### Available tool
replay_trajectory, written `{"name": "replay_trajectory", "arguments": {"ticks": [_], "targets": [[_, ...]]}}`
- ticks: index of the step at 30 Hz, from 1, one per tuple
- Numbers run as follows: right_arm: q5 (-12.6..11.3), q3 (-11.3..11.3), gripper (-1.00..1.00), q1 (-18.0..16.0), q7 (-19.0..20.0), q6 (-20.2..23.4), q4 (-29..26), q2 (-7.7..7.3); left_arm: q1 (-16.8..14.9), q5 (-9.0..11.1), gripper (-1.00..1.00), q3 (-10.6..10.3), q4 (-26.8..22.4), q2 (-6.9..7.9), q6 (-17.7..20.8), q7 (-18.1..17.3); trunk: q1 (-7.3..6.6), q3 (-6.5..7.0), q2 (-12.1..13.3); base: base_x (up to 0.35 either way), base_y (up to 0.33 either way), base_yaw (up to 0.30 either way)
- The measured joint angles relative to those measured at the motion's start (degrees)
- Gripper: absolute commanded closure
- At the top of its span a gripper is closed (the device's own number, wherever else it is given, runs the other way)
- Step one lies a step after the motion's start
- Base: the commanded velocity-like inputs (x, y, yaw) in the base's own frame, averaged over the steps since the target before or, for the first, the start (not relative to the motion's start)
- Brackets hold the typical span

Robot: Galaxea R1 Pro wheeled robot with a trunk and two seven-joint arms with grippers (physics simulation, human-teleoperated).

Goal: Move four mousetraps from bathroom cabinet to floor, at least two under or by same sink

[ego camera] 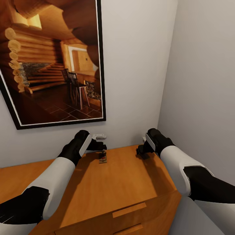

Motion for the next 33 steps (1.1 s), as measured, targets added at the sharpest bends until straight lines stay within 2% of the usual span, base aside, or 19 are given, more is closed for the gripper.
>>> {"name": "replay_trajectory", "arguments": {"ticks": [33], "targets": [[-0.11,-0.09,-1.0,-0.04,0.03,0.0,0.33,-0.07,0.0,0.04,-1.0,0.02,0.0,0.0,-0.01,0.0,0.0,0.01,-0.01,0.0,0.0,0.0]]}}
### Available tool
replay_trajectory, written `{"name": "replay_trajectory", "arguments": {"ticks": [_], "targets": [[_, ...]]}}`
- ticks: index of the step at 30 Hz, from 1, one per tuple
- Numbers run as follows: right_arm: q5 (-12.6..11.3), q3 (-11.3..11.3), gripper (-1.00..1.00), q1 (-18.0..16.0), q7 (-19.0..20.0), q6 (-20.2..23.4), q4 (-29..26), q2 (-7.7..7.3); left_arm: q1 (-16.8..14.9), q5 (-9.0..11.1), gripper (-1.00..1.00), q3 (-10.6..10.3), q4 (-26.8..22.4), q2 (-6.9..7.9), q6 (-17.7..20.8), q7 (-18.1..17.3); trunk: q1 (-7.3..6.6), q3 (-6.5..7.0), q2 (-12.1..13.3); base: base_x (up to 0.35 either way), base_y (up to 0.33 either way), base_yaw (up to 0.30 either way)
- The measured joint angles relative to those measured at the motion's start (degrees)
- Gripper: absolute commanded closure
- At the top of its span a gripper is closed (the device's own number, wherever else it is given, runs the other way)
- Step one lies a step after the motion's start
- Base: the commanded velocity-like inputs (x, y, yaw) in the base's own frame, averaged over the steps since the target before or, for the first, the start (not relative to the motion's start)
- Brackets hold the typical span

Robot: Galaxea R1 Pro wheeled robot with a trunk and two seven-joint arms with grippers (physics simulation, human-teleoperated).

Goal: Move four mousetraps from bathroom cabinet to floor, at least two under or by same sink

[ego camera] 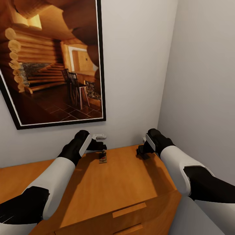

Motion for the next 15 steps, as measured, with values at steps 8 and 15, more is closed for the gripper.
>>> {"name": "replay_trajectory", "arguments": {"ticks": [8,15], "targets": [[0.02,0.02,1.0,0.0,0.12,0.01,0.02,-0.04,0.0,0.0,-1.0,0.0,0.0,0.0,0.0,0.0,0.0,0.0,0.0,0.0,0.0,0.0],[-0.14,0.03,1.0,0.0,0.15,0.01,0.02,-0.1,0.0,0.02,-1.0,-0.02,0.0,0.0,0.0,0.01,0.0,0.0,0.0,0.0,0.0,0.0]]}}
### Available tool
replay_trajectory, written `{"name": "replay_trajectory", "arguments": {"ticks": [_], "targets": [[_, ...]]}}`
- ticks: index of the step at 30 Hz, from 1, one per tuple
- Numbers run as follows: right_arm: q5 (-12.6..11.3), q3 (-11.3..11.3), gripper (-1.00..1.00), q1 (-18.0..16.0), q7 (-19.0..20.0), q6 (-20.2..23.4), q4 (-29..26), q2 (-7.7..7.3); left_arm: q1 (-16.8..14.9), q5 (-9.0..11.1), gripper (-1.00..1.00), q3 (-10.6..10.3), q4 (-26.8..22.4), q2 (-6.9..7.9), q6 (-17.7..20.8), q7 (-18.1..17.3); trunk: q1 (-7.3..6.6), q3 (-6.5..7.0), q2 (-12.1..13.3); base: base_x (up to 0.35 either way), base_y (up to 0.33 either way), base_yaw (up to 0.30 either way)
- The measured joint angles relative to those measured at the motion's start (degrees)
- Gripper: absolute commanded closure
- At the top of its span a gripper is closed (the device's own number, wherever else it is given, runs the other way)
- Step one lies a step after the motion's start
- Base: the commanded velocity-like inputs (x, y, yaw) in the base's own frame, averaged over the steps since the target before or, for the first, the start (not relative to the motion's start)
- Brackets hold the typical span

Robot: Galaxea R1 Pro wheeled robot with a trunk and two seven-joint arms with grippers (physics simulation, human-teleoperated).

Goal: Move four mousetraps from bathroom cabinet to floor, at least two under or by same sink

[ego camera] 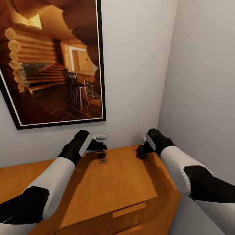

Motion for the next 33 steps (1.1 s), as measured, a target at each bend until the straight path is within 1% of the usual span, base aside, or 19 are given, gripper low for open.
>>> {"name": "replay_trajectory", "arguments": {"ticks": [12,15,16,17,18,21,24,28,33], "targets": [[-0.8,-0.12,1.0,0.0,0.16,0.0,0.08,-0.37,0.0,-0.04,-1.0,-0.04,0.01,-0.01,-0.01,-0.01,0.0,0.0,0.0,0.0,0.0,0.0],[-1.49,-0.39,1.0,0.0,0.2,0.01,0.18,-0.87,0.0,-0.03,-1.0,-0.11,-0.04,-0.01,-0.01,-0.01,0.0,0.0,0.0,0.0,0.0,0.0],[-1.26,-0.46,1.0,-0.01,0.16,-0.01,0.13,-1.34,0.0,-0.01,-1.0,-0.15,-0.06,-0.02,-0.01,-0.01,0.0,0.0,0.0,0.0,0.0,0.0],[1.06,-0.09,1.0,0.03,0.05,-0.01,-0.99,-1.49,0.0,-0.01,-1.0,-0.15,-0.08,-0.01,0.01,-0.01,0.0,-0.01,0.01,0.0,0.0,0.0],[0.88,-0.11,1.0,0.03,0.03,-0.01,-2.29,-1.58,0.0,0.0,-1.0,-0.15,-0.08,-0.03,0.0,-0.01,0.0,-0.01,0.01,0.0,0.0,0.0],[0.62,-0.14,1.0,0.03,0.02,-0.01,-8.54,-1.84,0.0,0.0,-1.0,-0.16,-0.09,-0.03,0.0,-0.01,0.0,-0.01,0.01,0.0,0.0,0.0],[0.4,-0.15,1.0,0.04,0.02,-0.01,-11.52,-1.92,0.0,0.01,-1.0,-0.16,-0.09,-0.05,0.0,-0.01,0.0,-0.01,0.01,0.0,0.0,0.0],[0.29,-0.19,1.0,0.04,0.02,-0.01,-12.93,-1.96,0.0,0.06,-1.0,-0.2,-0.09,-0.08,0.0,-0.01,0.01,-0.01,0.01,0.0,0.0,0.0],[0.17,-0.23,1.0,0.05,0.02,-0.01,-13.37,-1.91,0.0,0.08,-1.0,-0.18,-0.09,-0.08,0.01,-0.01,0.01,-0.01,0.01,0.0,0.0,0.0]]}}
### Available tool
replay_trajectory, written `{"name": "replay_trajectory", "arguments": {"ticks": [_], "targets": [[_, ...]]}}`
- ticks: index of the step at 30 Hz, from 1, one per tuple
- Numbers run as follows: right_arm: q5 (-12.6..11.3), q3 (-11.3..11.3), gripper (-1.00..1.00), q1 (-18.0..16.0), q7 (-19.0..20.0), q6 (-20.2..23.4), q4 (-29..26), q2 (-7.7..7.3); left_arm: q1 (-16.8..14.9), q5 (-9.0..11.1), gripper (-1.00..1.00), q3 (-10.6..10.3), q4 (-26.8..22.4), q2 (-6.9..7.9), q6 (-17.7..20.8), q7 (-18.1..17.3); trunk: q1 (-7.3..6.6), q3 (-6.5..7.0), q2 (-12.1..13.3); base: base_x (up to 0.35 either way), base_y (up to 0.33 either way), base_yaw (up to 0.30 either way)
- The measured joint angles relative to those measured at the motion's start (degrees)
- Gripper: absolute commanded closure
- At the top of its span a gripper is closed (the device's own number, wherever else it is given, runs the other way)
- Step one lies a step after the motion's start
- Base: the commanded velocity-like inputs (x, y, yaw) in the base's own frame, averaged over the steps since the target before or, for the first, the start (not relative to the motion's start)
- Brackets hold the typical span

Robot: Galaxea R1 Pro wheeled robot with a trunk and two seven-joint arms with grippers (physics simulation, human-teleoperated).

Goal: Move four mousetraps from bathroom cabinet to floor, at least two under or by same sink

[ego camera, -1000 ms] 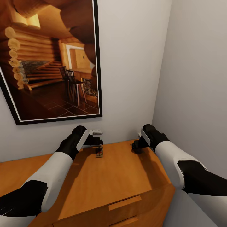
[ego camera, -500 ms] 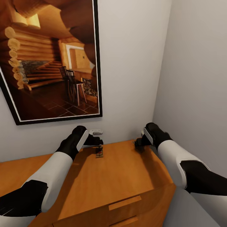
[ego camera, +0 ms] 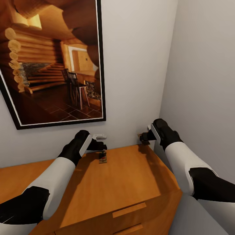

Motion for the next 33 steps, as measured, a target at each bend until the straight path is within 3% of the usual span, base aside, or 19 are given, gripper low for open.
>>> {"name": "replay_trajectory", "arguments": {"ticks": [20,33], "targets": [[0.35,0.23,1.0,0.0,0.06,0.0,0.17,0.09,0.0,-0.16,-1.0,0.35,0.16,-0.33,0.0,0.13,0.0,0.0,0.0,0.0,0.0,0.0],[0.7,0.16,1.0,0.0,0.11,0.0,1.1,-0.12,0.0,0.01,-1.0,-0.93,-0.56,0.05,0.0,-0.07,0.0,0.0,0.0,0.0,0.0,0.0]]}}
